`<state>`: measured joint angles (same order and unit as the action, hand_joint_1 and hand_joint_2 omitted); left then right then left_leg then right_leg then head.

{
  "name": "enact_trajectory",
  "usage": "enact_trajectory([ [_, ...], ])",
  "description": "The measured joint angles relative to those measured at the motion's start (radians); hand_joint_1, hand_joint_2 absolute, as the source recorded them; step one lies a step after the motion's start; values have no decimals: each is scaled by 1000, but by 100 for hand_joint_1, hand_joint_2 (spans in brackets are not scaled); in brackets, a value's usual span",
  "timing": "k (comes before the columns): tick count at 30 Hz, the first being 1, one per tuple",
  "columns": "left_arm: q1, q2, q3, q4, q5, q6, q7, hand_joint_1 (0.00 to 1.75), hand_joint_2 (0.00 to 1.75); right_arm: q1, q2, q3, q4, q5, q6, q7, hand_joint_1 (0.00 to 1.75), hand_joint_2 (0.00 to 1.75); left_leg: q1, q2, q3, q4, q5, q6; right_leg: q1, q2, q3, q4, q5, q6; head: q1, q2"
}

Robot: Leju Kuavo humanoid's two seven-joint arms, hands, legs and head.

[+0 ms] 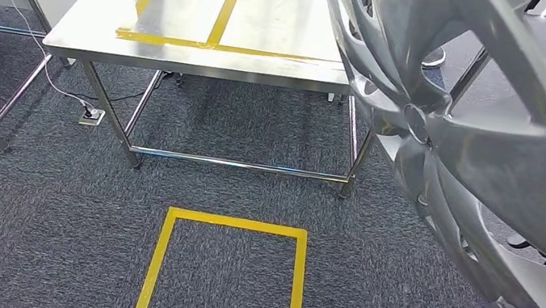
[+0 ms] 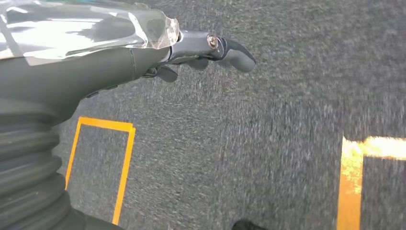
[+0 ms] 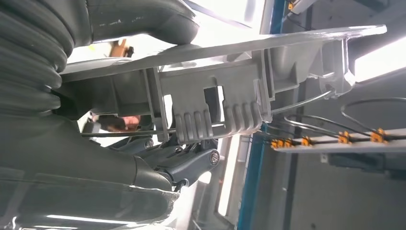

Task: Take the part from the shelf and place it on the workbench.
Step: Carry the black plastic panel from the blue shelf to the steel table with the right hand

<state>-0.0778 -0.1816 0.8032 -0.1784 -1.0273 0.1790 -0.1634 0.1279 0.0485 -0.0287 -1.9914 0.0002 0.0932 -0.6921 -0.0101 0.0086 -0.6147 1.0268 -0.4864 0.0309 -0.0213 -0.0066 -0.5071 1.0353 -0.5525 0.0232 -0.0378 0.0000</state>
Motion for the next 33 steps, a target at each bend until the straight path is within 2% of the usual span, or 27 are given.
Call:
enact_trajectory([
  [2,1,0,1,0,0,0,0,0,175,0,-1,0,1,0,0,0,175,175,5,-6,23,-15,-4,2,-3,-2,11,8,0,12,-2,0],
  [3,2,0,2,0,0,0,-1,0,175,-1,-1,0,1,0,0,0,175,175,8,-8,37,-19,-5,5,-2,-1,3,28,-7,16,2,0],
  [4,2,0,3,0,0,1,-1,0,175,-1,-2,0,1,-1,0,0,175,175,10,-11,50,-22,-7,8,-2,0,-19,69,-19,19,8,0],
  [5,2,-1,4,0,0,1,-1,0,175,0,-3,0,2,-2,0,0,175,175,10,-13,57,-23,-12,10,-2,1,-55,128,-37,23,15,0],
  [7,3,-2,5,0,0,1,-1,0,175,2,-4,0,2,-3,0,-1,175,175,10,-18,71,-23,-26,13,-1,2,-142,240,-81,29,25,0],
  [8,3,-3,6,0,0,1,-1,0,175,4,-5,0,3,-3,-1,-1,175,175,10,-21,82,-23,-36,13,-1,2,-172,261,-95,30,29,0],
  [9,4,-2,7,0,0,1,-1,0,175,5,-6,0,3,-3,-1,-1,175,175,10,-24,95,-23,-46,12,-1,2,-185,248,-90,29,33,0],
  [10,5,-2,8,0,0,1,-1,0,175,7,-6,0,4,-3,-1,-1,175,175,10,-27,110,-23,-57,11,-1,2,-184,206,-64,26,36,0],
  [12,7,-3,10,0,0,1,-1,0,175,8,-7,1,4,-3,-1,-1,175,175,9,-32,138,-22,-83,5,2,2,-164,86,39,15,44,0],
  [13,7,-3,10,1,0,1,-1,0,175,8,-8,1,5,-3,-1,-1,175,175,8,-33,147,-21,-96,-1,5,2,-152,46,79,9,46,0],
  [14,7,-4,11,1,0,1,-1,0,175,9,-9,1,6,-3,-1,-1,175,175,8,-34,155,-22,-108,-8,8,3,-143,24,103,2,47,0],
  [17,3,-5,12,0,0,1,0,0,175,6,-9,1,7,-3,-1,-1,175,175,10,-33,168,2,-111,-24,10,6,-118,15,93,-18,46,0],
  [18,1,-7,11,0,0,1,0,0,175,6,-9,1,7,-2,-1,-1,175,175,11,-30,153,35,-107,-28,7,6,-107,11,87,-25,43,0],
  [19,0,-7,11,0,-1,1,0,0,175,6,-8,1,7,-2,-1,-1,175,175,12,-26,123,83,-112,-33,5,6,-95,8,80,-29,39,0],
  [20,0,-8,11,0,-1,1,0,0,175,6,-8,2,7,-2,-1,-1,175,175,14,-22,82,141,-125,-38,3,6,-86,7,72,-33,34,0],
  [22,2,-7,11,0,-2,1,0,0,175,8,-8,2,7,-2,-2,-1,175,175,20,-19,-5,239,-172,-48,0,6,-68,6,52,-34,28,0],
  [23,3,-7,11,0,-2,1,0,0,175,9,-8,2,7,-2,-2,-1,175,175,21,-19,-37,257,-189,-52,-2,7,-56,6,41,-32,26,0],
  [24,4,-7,11,0,-2,1,0,0,175,10,-8,2,7,-2,-3,-1,175,175,23,-19,-56,247,-189,-55,-5,8,-41,6,29,-28,25,0],
  [25,5,-7,11,0,-2,1,0,0,175,11,-7,2,7,-3,-3,-1,175,175,24,-18,-61,210,-165,-57,-9,8,-24,6,16,-24,23,0],
  [27,7,-7,11,1,-2,1,0,0,175,11,-7,2,7,-3,-3,-1,175,175,25,-11,-51,99,-60,-58,-15,8,7,6,-11,-12,17,0],
  [28,8,-6,11,1,-3,1,0,0,175,11,-7,3,7,-3,-4,-1,175,175,24,-6,-47,58,-17,-55,-15,8,16,4,-21,-6,12,0],
  [29,8,-6,11,1,-4,1,0,0,175,11,-6,3,7,-4,-5,-2,175,175,23,-2,-45,35,14,-49,-14,8,20,-1,-27,1,8,0],
  [30,8,-6,11,2,-6,1,0,0,175,11,-6,4,7,-4,-5,-2,175,175,21,0,-45,28,21,-42,-13,8,26,-4,-29,7,5,0],
  [31,8,-6,11,2,-7,1,0,0,175,11,-6,4,7,-4,-6,-2,175,175,20,-2,-39,25,17,-33,-12,8,28,-8,-26,14,5,0],
  [33,8,-6,12,2,-8,1,-1,0,175,12,-6,3,7,-3,-8,-1,175,175,24,-7,-23,16,12,-19,-13,7,17,26,-15,22,11,0],
])
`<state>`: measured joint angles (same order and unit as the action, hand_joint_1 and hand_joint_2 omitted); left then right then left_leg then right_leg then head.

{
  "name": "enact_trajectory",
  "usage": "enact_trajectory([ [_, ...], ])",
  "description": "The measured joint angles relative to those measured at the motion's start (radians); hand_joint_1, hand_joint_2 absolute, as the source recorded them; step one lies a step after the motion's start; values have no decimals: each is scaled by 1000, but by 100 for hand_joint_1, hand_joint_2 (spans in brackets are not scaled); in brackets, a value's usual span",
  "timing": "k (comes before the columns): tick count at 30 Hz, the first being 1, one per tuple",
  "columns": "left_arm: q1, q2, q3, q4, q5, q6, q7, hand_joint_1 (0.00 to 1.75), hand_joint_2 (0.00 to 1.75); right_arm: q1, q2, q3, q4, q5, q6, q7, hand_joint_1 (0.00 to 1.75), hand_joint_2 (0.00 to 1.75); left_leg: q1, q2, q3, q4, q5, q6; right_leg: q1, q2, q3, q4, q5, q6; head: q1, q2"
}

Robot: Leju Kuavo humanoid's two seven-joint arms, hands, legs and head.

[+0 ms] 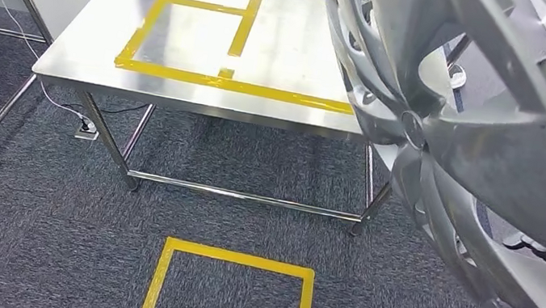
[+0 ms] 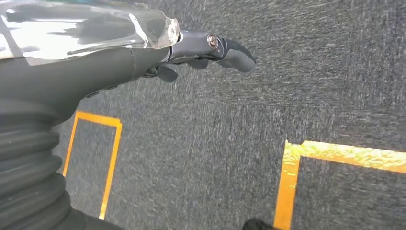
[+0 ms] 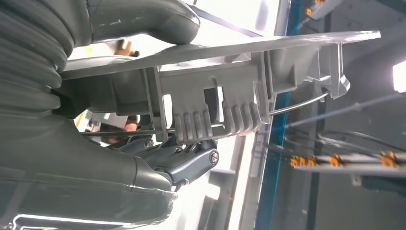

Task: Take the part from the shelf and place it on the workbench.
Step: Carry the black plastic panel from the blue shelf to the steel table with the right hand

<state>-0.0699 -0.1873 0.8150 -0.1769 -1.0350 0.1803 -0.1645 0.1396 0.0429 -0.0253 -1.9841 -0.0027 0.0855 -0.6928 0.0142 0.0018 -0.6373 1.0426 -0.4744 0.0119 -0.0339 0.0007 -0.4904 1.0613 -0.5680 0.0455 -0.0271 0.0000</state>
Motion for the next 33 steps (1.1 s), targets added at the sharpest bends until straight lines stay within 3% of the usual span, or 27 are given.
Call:
enact_trajectory([
  [2,-1,1,0,0,0,0,-1,0,175,0,0,0,0,0,0,0,175,175,2,-4,19,-7,-12,13,1,-1,-65,104,-6,1,13,0],
  [4,-1,2,0,-1,0,0,-1,0,175,2,0,1,0,0,-1,0,175,175,-2,-8,38,-8,-29,23,4,-1,-152,217,-55,0,24,0],
  [6,0,2,0,0,-1,0,-1,0,175,4,0,1,0,1,-2,0,175,175,-6,-13,64,-8,-50,26,9,-1,-201,242,-87,-4,31,0],
  [7,0,2,0,0,-2,-1,0,0,175,5,0,1,0,2,-2,0,175,175,-8,-15,79,-8,-60,26,11,-1,-203,209,-70,-9,34,0],
  [9,-1,2,0,0,-3,-1,2,0,175,6,-1,1,0,1,-2,0,175,175,-11,-19,110,-8,-82,24,18,0,-180,93,27,-24,41,0],
  [11,-1,1,0,0,-4,-1,3,0,175,10,-4,1,0,0,-3,0,175,175,-13,-22,126,-8,-101,13,27,1,-163,20,81,-34,44,0],
  [13,-1,-1,0,0,-4,-1,3,0,175,14,-5,1,-1,-2,-6,0,175,175,-14,-22,136,-4,-109,0,33,3,-156,10,84,-41,44,0],
  [15,-2,-2,0,0,-5,-1,4,0,175,17,-5,1,-3,-3,-10,0,175,175,-14,-18,137,15,-112,-8,28,3,-137,-2,98,-49,42,0],
  [17,-5,-2,-1,0,-7,0,4,0,175,19,-5,2,-4,-4,-11,0,175,175,-12,-13,95,87,-130,-17,23,2,-120,-11,95,-55,33,0],
  [20,-5,-2,-1,0,-12,0,4,0,175,25,-5,2,-6,-4,-15,0,175,175,-7,-12,-15,235,-191,-31,21,3,-111,-14,84,-60,19,0],
  [21,-4,-1,-1,0,-13,0,4,0,175,28,-5,2,-6,-4,-16,0,175,175,-6,-12,-36,245,-189,-32,21,4,-106,-14,79,-59,16,0],
  [22,-3,-1,-1,0,-14,0,4,0,175,31,-5,1,-6,-4,-18,0,175,175,-6,-12,-40,222,-164,-32,21,5,-98,-14,73,-58,13,0],
  [24,-3,0,-1,0,-16,0,4,0,175,34,-5,1,-6,-3,-19,0,175,175,-6,-12,-7,105,-75,-27,21,5,-82,-15,61,-54,9,0],
  [25,-3,0,-1,0,-17,0,4,0,175,35,-5,2,-7,-4,-19,0,175,175,-9,-11,10,50,-53,-24,21,5,-76,-16,56,-51,7,0],
  [27,-3,0,-1,-1,-19,0,4,0,175,35,-4,2,-9,-4,-19,-1,175,175,-14,-10,28,3,-46,-14,23,6,-73,-17,49,-41,5,0],
  [28,-2,0,-1,-1,-19,0,5,0,175,36,-4,1,-10,-4,-19,-1,175,175,-16,-10,29,3,-51,-8,24,7,-70,-18,47,-36,6,0],
  [30,-1,0,-1,-1,-20,0,5,0,175,37,-5,1,-13,-3,-20,-1,175,175,-12,-10,42,-6,-32,5,24,7,-65,-17,38,-24,7,0],
  [32,-2,0,-1,-1,-21,-1,5,0,175,39,-6,1,-15,-4,-21,-1,175,175,-7,-8,54,-16,-29,17,24,6,-87,35,9,-15,14,0],
  [33,-3,0,-1,-1,-21,-1,5,0,175,40,-6,1,-16,-4,-21,-1,175,175,-6,-7,57,-18,-31,21,23,5,-116,90,-15,-11,20,0],
])
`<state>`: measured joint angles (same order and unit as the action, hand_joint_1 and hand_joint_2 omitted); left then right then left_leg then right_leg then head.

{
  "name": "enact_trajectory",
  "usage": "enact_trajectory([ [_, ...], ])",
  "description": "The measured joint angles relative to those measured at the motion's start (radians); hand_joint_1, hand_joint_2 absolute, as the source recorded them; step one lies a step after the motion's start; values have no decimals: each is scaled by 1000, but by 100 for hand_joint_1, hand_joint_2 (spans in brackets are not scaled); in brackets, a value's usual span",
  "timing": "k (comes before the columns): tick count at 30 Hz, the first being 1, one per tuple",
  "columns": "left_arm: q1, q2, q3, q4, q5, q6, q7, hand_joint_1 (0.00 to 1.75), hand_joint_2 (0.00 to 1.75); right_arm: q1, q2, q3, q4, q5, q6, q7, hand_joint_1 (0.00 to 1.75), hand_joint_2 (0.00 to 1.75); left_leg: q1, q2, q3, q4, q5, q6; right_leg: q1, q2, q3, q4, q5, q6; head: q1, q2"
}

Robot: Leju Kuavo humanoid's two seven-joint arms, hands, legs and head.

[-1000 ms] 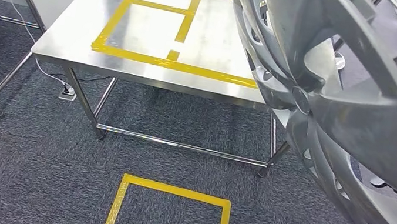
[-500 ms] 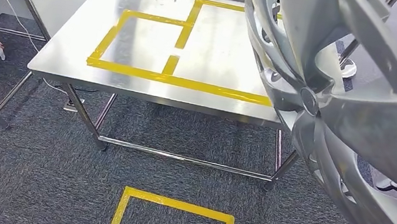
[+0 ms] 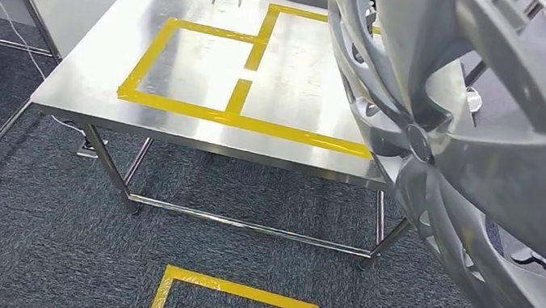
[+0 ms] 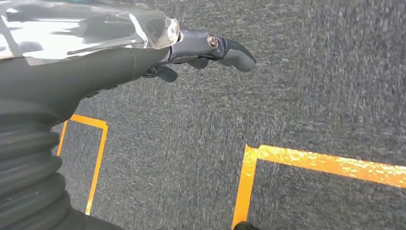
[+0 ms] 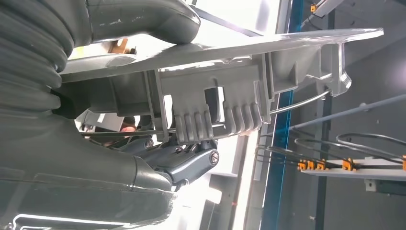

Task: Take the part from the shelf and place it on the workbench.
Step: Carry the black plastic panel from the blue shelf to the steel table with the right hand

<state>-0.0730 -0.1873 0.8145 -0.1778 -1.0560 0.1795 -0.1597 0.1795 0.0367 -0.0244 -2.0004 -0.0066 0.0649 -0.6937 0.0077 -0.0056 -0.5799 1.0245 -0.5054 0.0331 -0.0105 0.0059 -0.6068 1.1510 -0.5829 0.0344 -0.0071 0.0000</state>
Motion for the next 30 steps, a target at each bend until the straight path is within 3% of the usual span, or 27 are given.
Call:
enact_trajectory([
  [2,0,-1,0,0,0,0,0,0,175,2,-1,0,0,0,0,0,175,175,0,0,5,0,-7,5,0,0,-76,126,-38,6,9,0],
  [3,0,-1,0,0,0,-1,0,0,175,4,-2,0,0,0,0,0,175,175,-1,-1,9,0,-12,6,0,0,-102,158,-36,6,12,0],
  [4,0,-1,0,0,0,-1,0,0,175,5,-2,0,0,0,0,0,175,175,-1,-2,14,0,-17,5,0,0,-109,153,-15,6,14,0],
  [6,0,-2,0,0,0,-1,1,0,175,6,-4,0,0,0,0,0,175,175,-1,-5,31,0,-29,1,0,-1,-69,41,62,0,20,0],
  [8,0,-3,0,0,1,-1,1,0,175,5,-5,0,-1,0,0,0,175,175,-4,-6,42,1,-43,-8,2,-2,-18,-71,104,-8,25,0],
  [9,0,-3,0,0,1,-1,1,0,175,5,-5,0,-1,0,0,0,175,175,-6,-6,43,0,-48,-14,4,-1,-4,-96,106,-12,25,0],
  [13,-3,-4,0,0,5,-1,2,0,175,1,-6,0,-1,1,0,0,175,175,-5,-4,45,9,-65,-35,2,2,12,-112,95,-31,19,0],
  [15,-4,-5,0,0,6,-1,3,0,175,-1,-6,0,-1,1,0,0,175,175,-3,-2,2,92,-104,-45,-4,-1,25,-118,89,-40,10,0],
  [17,-3,-5,0,0,6,-1,3,0,175,-2,-5,1,-1,1,0,0,175,175,0,-2,-82,230,-150,-52,-5,-3,34,-118,81,-45,0,0],
  [18,-2,-5,0,0,6,-1,4,0,175,-2,-5,1,-1,1,0,0,175,175,1,-1,-117,276,-155,-53,-5,-3,39,-118,76,-45,-2,0],
  [19,-1,-5,0,0,6,-1,4,0,175,-2,-5,1,-1,1,0,0,175,175,2,-1,-136,286,-138,-54,-6,-2,45,-118,70,-44,-4,0],
  [20,0,-4,0,0,6,-1,4,0,175,-2,-5,1,-1,1,0,0,175,175,2,-1,-132,254,-103,-54,-6,-2,53,-118,64,-42,-7,0],
  [22,0,-4,0,0,7,-1,4,0,175,-3,-5,1,-1,1,0,0,175,175,2,0,-80,120,-19,-51,-8,0,71,-118,50,-35,-11,0],
  [23,-1,-4,0,0,7,-1,4,0,175,-4,-5,1,-1,1,0,0,175,175,1,0,-54,63,5,-48,-6,0,76,-118,44,-30,-13,0],
  [24,-1,-4,0,0,7,-1,4,0,175,-6,-5,1,-1,1,0,0,175,175,-2,-1,-37,29,14,-43,-5,1,78,-120,39,-25,-14,0],
  [28,0,-5,0,0,8,-2,5,0,175,-11,-6,2,-1,1,1,0,175,175,-2,-2,-19,7,6,-16,-4,1,90,-130,28,-2,-12,0],
  [30,-1,-5,1,0,8,-2,5,0,175,-13,-7,2,-1,1,2,0,175,175,2,-2,-5,-2,3,-2,-5,0,64,-65,-4,6,-2,0],
])
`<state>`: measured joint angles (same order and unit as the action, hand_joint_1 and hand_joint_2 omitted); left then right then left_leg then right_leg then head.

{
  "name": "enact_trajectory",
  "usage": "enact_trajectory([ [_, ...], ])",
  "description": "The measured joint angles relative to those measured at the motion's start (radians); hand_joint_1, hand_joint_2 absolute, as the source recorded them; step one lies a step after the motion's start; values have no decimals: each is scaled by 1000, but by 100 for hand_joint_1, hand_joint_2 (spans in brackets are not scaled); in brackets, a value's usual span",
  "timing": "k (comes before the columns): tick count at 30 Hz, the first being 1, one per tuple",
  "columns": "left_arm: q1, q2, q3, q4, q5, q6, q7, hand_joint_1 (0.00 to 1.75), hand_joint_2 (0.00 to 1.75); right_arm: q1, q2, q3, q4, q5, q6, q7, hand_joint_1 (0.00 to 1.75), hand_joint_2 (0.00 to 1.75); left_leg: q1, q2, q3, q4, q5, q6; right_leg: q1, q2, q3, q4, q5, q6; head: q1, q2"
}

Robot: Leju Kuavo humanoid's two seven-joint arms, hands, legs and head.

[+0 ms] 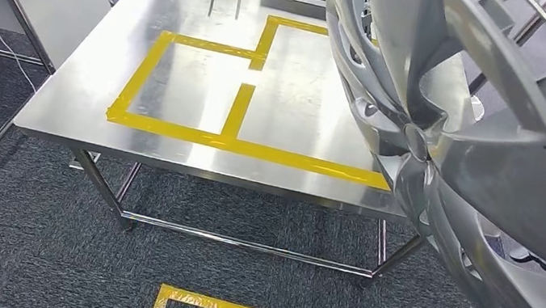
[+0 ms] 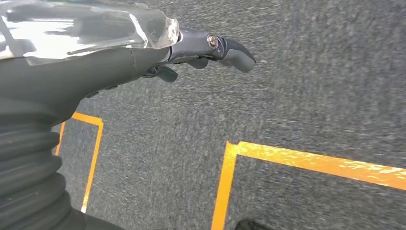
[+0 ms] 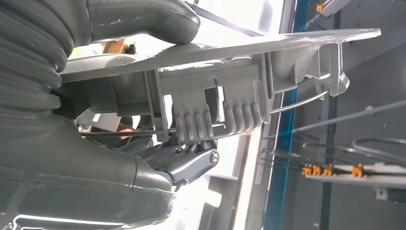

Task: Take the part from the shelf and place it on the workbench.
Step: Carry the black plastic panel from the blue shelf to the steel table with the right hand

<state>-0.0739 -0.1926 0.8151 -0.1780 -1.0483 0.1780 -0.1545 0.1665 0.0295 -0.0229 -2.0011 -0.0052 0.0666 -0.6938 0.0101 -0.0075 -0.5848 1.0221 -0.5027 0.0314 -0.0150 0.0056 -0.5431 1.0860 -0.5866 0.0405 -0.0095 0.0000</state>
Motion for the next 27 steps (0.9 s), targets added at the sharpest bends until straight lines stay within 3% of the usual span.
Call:
enact_trajectory([
  [3,0,0,0,0,0,0,0,0,175,0,-1,0,1,0,0,0,175,175,-3,0,15,-1,-14,11,0,-1,-124,204,-64,4,15,0],
  [4,0,0,0,0,0,0,0,0,175,0,-1,0,1,0,0,0,175,175,-5,-1,21,-1,-20,11,0,-1,-151,233,-56,2,17,0],
  [5,1,0,0,0,0,0,1,0,175,0,-2,0,2,0,0,0,175,175,-6,-2,30,-1,-27,11,0,-1,-158,219,-28,-1,19,0],
  [7,1,-1,0,0,0,0,1,0,175,-1,-3,0,3,0,0,0,175,175,-8,-5,50,-2,-43,9,3,-1,-120,94,63,-13,24,0],
  [9,0,-2,0,0,1,0,2,0,175,-4,-5,1,4,-1,2,0,175,175,-10,-6,62,-2,-58,0,8,-2,-73,-18,111,-23,27,0],
  [11,0,-4,1,0,3,1,3,0,175,-7,-6,1,6,0,3,0,175,175,-10,-4,65,-5,-67,-11,14,-1,-59,-44,106,-29,26,0],
  [14,-3,-6,1,-1,6,2,3,0,175,-11,-6,2,6,0,3,0,175,175,-10,-2,70,8,-85,-27,8,0,-40,-59,101,-39,22,0],
  [16,-4,-6,1,-1,7,2,3,0,175,-14,-6,5,7,0,4,0,175,175,-7,-2,23,99,-125,-36,1,-3,-24,-68,94,-47,12,0],
  [18,-3,-6,2,-1,8,2,3,0,175,-16,-6,8,9,0,4,0,175,175,-2,-1,-66,232,-164,-44,-1,-4,-15,-69,84,-49,2,0],
  [19,-2,-5,2,-1,8,2,3,0,175,-16,-6,9,11,-1,5,0,175,175,0,-1,-99,268,-161,-47,-2,-3,-9,-69,78,-48,-1,0],
  [20,0,-5,3,-1,9,2,3,0,175,-16,-6,9,13,-2,6,0,175,175,2,0,-113,267,-137,-48,-4,-2,0,-69,71,-46,-3,0],
  [22,1,-4,3,-1,9,3,3,0,175,-16,-6,10,18,-6,7,0,175,175,3,1,-83,154,-43,-49,-8,-1,22,-69,55,-39,-6,0],
  [24,1,-5,3,0,9,3,3,0,175,-18,-6,11,20,-10,8,0,175,175,0,2,-35,41,11,-47,-8,0,36,-69,39,-26,-11,0],
  [27,1,-5,3,1,9,3,3,0,175,-22,-6,12,22,-11,9,0,175,175,-5,1,-15,11,3,-28,-7,3,43,-79,28,-8,-11,0],
])
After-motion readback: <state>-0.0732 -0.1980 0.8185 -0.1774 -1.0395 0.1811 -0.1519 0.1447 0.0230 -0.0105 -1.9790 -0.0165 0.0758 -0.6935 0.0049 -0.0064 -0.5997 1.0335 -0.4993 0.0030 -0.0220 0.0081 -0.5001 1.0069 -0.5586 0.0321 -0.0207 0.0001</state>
